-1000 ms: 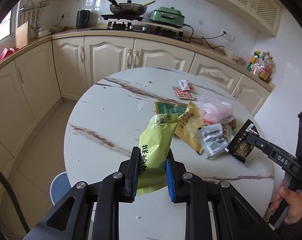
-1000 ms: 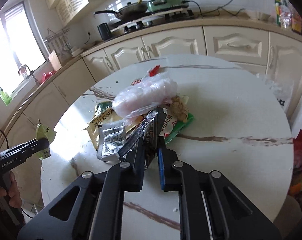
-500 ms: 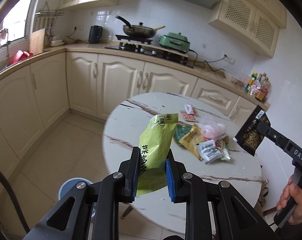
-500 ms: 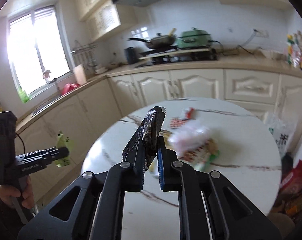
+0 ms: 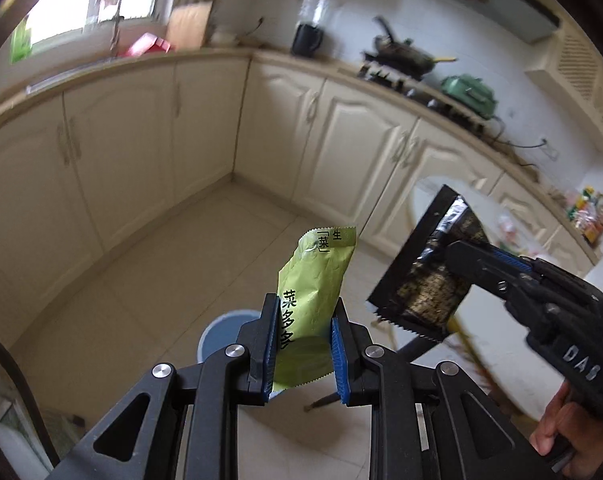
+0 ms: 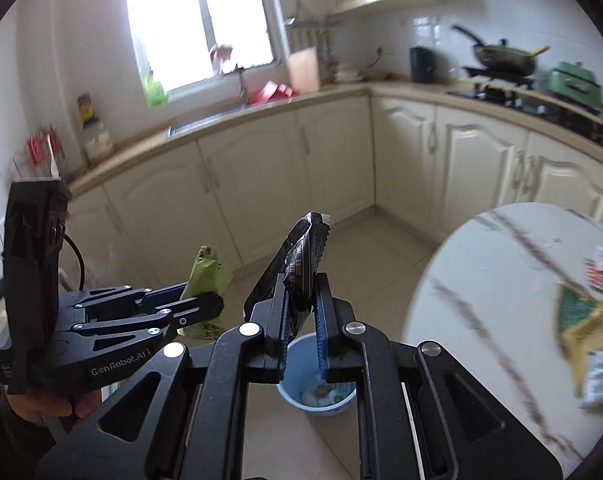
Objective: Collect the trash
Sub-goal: 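Carry the green bag and dark packet to the blue bucket, then open both tools over the bucket to drop the bag and packet, then move both tools back from the bucket toward the table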
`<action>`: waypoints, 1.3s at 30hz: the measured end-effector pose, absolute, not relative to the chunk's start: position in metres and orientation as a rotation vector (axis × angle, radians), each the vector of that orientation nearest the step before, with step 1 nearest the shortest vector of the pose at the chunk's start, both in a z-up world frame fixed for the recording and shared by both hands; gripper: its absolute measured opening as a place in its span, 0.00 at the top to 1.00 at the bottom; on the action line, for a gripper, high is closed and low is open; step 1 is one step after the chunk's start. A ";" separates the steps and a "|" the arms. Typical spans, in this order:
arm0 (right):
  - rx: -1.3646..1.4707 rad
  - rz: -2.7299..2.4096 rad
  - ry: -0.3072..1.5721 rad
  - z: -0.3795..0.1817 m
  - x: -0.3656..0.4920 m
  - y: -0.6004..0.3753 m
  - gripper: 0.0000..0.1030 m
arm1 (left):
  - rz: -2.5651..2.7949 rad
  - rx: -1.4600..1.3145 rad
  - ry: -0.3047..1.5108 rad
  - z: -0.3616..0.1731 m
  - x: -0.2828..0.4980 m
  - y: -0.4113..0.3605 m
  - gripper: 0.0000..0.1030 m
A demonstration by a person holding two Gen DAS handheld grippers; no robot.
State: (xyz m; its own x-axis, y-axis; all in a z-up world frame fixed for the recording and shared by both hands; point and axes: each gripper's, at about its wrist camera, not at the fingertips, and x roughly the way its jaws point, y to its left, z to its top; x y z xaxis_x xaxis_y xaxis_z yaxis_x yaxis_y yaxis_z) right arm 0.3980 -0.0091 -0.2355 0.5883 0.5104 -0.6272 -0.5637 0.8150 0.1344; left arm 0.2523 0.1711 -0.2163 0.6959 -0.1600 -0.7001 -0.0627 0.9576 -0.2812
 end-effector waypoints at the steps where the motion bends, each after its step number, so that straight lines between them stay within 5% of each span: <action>1: -0.112 0.625 0.735 -0.252 0.407 0.007 0.89 | -0.049 -0.307 0.820 -0.223 0.258 0.177 0.81; 11: -0.208 0.594 1.017 -0.412 0.497 0.077 0.87 | -0.003 -0.377 1.068 -0.335 0.333 0.226 0.81; 18: -0.208 0.526 1.078 -0.469 0.545 0.079 0.68 | -0.010 -0.401 1.143 -0.377 0.380 0.230 0.81; 23: -0.197 0.471 1.070 -0.480 0.559 0.066 0.45 | -0.006 -0.395 1.184 -0.396 0.412 0.231 0.73; 26: -0.185 0.450 1.067 -0.481 0.566 0.056 0.45 | 0.043 -0.370 1.200 -0.403 0.426 0.226 0.42; 39: -0.164 0.473 1.007 -0.432 0.542 0.056 0.39 | 0.262 -0.329 1.054 -0.322 0.366 0.211 0.39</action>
State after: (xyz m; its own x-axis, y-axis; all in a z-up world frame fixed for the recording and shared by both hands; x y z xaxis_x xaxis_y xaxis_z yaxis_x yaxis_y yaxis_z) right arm 0.5424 0.0563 -0.4318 0.4433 0.3053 -0.8428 -0.4536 0.8873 0.0829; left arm 0.3663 0.2112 -0.3224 0.4706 0.0534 -0.8807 -0.3649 0.9206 -0.1391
